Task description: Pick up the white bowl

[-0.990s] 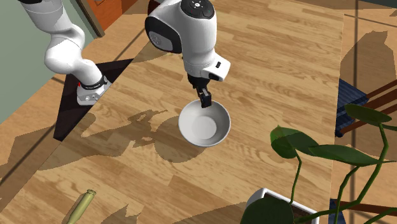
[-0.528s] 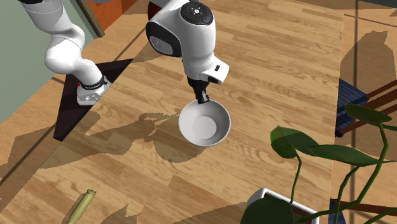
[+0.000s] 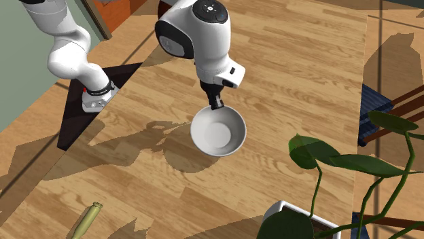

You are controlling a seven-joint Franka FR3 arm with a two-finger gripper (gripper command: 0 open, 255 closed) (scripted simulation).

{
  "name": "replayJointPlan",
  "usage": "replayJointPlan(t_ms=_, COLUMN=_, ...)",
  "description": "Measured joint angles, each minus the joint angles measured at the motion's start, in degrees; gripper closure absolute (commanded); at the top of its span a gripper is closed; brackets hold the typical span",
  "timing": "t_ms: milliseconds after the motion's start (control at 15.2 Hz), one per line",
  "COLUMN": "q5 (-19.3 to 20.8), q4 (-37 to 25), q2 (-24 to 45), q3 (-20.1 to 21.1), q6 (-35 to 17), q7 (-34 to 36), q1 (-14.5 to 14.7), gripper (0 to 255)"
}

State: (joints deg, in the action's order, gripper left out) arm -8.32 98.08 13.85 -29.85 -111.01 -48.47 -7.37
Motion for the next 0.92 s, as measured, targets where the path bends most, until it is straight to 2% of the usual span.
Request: replayJointPlan(t_ms=924, q5=0.71, q4=-9.29, q2=-0.81, q3=-0.42, q6=9.98, q7=0.61, q1=-0.42, gripper=255)
